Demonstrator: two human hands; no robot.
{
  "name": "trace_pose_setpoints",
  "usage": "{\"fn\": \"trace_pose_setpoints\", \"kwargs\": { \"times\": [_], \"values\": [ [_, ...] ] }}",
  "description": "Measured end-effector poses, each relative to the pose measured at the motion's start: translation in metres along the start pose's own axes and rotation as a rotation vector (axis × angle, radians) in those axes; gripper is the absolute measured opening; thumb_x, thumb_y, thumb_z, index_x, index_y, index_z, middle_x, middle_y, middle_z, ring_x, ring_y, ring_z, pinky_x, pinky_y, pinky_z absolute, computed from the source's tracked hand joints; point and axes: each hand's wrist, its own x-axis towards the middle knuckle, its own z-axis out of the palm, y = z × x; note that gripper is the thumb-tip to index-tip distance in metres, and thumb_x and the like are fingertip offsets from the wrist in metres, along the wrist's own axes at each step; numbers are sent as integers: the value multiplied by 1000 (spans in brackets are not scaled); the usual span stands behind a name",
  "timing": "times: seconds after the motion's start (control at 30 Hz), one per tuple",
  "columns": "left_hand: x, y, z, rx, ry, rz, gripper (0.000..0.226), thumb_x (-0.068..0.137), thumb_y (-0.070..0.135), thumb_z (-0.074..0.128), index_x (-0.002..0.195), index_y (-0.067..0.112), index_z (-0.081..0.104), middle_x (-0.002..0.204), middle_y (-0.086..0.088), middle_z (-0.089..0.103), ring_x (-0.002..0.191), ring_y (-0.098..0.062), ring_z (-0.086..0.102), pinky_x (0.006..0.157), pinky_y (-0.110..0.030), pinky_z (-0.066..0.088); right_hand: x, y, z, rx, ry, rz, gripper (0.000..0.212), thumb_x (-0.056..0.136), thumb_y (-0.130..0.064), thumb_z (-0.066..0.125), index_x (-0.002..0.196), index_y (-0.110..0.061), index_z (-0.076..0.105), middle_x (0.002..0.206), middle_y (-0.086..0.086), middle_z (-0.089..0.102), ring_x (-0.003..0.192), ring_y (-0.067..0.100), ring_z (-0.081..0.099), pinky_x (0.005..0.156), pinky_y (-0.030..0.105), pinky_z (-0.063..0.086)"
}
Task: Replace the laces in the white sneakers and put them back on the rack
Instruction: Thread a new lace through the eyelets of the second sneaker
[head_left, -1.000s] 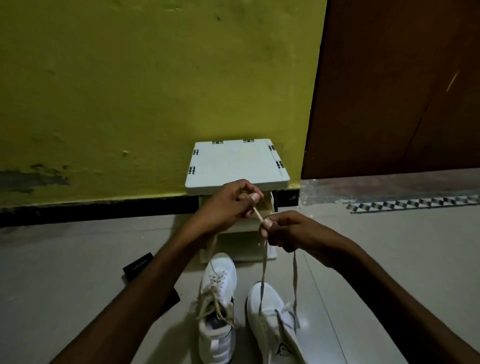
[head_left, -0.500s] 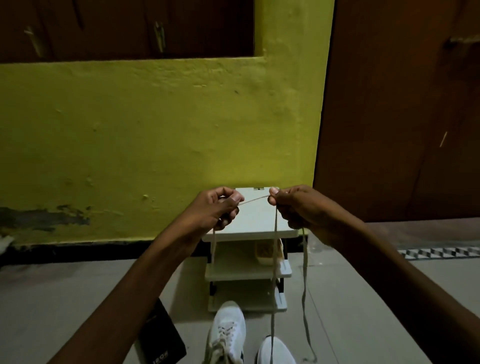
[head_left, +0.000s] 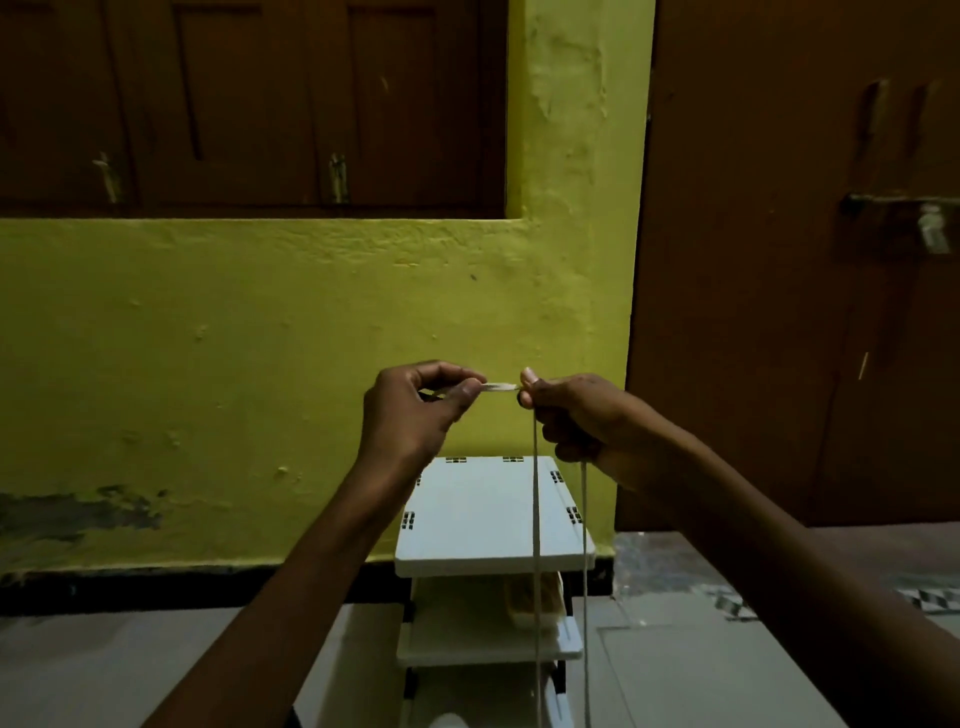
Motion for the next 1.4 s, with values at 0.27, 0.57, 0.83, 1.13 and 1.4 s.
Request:
{"fn": "trace_pose_setpoints", "kwargs": {
  "times": [0.27,0.57,0.83,1.13,1.4],
  "values": [
    [18,16,20,-842,74,-446,13,79,8,76,80,16,66,68,3,67,64,-9,61,66,-23,53,-9,9,9,79,16,-16,29,102,-29,45,78,-14,54,64,-3,24,53,10,19,49,23,18],
    [20,19,26,-994,-68,-421,7,90,14,65,84,17,64,76,0,69,74,-14,68,73,-32,57,-11,15,8,165,-20,49,34,104,-26,42,100,-1,66,63,0,42,55,9,32,54,24,25],
    [9,8,25,-447,-68,-144,14,92,17,66,100,7,71,79,-3,66,69,-14,61,67,-25,55,-14,23,-10,257,15,-40,32,106,-15,32,117,3,56,71,6,62,62,12,49,60,25,39],
    [9,8,27,-305,-172,-132,16,96,18,60,99,9,72,70,1,55,54,-8,40,49,-16,33,-12,24,-11,-92,92,-110,33,107,-23,30,98,-2,53,67,12,68,48,11,51,43,19,35],
    [-40,-22,57,-21,-246,-243,16,93,29,64,85,19,73,61,14,60,61,-1,50,60,-22,39,-13,46,-9,270,93,8,36,105,-26,33,127,-22,61,119,-15,68,119,21,56,99,45,42]
  ]
}}
